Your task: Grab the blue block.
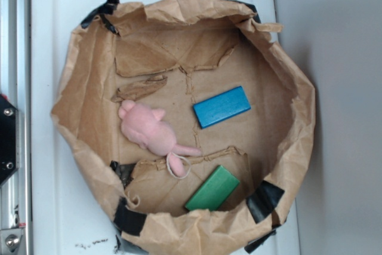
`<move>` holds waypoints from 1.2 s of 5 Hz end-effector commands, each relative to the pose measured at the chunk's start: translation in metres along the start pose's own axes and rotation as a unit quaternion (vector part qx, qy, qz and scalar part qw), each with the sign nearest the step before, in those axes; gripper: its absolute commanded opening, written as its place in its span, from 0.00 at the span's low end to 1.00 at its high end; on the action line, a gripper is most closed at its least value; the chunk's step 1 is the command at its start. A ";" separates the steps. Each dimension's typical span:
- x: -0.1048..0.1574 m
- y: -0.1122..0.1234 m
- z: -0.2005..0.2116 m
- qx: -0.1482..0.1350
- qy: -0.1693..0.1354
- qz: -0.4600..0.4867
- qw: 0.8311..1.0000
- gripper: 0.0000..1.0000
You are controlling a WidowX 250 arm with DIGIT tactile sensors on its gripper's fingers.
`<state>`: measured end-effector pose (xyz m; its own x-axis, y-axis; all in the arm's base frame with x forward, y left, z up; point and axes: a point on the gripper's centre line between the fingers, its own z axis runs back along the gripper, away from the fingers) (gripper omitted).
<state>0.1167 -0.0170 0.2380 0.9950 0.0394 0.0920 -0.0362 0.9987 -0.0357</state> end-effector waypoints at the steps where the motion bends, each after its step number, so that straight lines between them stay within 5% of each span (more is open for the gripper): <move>1: 0.000 0.000 0.000 0.000 0.000 0.000 1.000 1.00; 4: 0.120 0.012 -0.055 0.005 0.000 0.087 0.996 1.00; 6: 0.120 0.012 -0.055 0.005 0.000 0.087 0.996 1.00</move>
<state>0.2358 -0.0067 0.1797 0.9786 0.2030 0.0323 -0.2020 0.9789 -0.0320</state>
